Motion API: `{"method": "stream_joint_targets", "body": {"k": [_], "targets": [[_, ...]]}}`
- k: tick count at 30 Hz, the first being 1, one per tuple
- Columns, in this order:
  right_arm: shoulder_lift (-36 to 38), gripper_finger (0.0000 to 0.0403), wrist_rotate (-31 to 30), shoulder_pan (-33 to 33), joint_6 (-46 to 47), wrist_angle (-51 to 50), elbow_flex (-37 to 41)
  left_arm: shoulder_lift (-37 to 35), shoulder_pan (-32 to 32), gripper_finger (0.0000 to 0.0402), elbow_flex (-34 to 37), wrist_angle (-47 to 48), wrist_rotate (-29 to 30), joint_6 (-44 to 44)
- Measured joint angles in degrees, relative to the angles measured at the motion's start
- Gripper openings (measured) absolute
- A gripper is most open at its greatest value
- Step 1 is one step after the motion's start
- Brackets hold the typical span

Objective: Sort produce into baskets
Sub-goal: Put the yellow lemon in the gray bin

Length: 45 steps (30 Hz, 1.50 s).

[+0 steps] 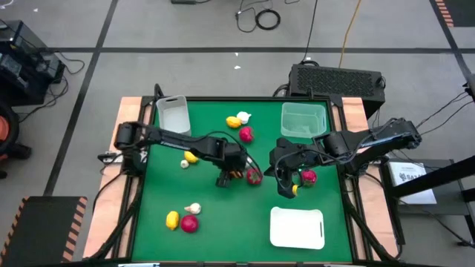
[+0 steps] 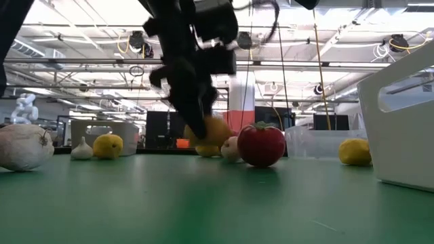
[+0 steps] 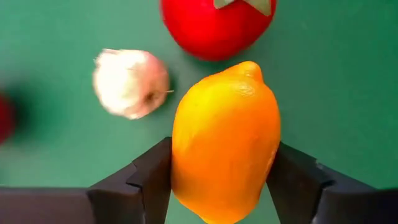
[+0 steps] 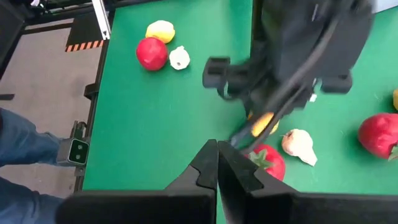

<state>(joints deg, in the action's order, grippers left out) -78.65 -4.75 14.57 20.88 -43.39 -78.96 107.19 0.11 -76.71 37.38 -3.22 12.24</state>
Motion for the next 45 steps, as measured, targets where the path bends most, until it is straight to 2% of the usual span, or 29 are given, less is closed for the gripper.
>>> {"method": "stream_joint_targets", "body": {"k": [6, 10, 19, 26, 32, 37, 41, 45], "targets": [[-0.02, 0.0, -0.55, -0.11, -1.77, 1.8, 0.0, -8.52, 3.04, 0.0229, 0.0, 6.09, 1.75, -2.18], [0.0, 0.0, -1.8, -0.5, -2.95, 3.79, 0.0, -14.44, 7.48, 0.0223, 0.21, 9.73, 2.66, -4.09], [0.0, 0.0, -1.76, -1.77, -4.62, 5.91, 0.0, -28.31, 24.5, 0.0223, 7.83, 13.37, 7.19, -9.34], [0.0, 0.0, -1.77, -2.54, -5.5, 5.93, 0.0, -36.51, 38.84, 0.0223, 18.3, 12.71, 8.44, -21.37], [0.0, 0.0, -1.75, -3.8, -8.03, 5.96, 0.0, -39.01, 46.36, 0.0222, 26.55, 9.71, 8.7, -29.66], [0.0, 0.0, -1.36, -5.12, -10.29, 6.89, 0.0, -38.92, 49.52, 0.0222, 31.48, 5.22, 9.54, -36.43], [0.0, 0.0, -1.27, -5.45, -12.42, 7.0, 0.0, -38.92, 51.3, 0.0226, 33.82, 1.95, 10.69, -40.83], [0.0, 0.0, -1.16, -5.64, -13.85, 7.1, 0.0, -38.93, 53.15, 0.0245, 34.83, 0.59, 14.42, -45.87]]}}
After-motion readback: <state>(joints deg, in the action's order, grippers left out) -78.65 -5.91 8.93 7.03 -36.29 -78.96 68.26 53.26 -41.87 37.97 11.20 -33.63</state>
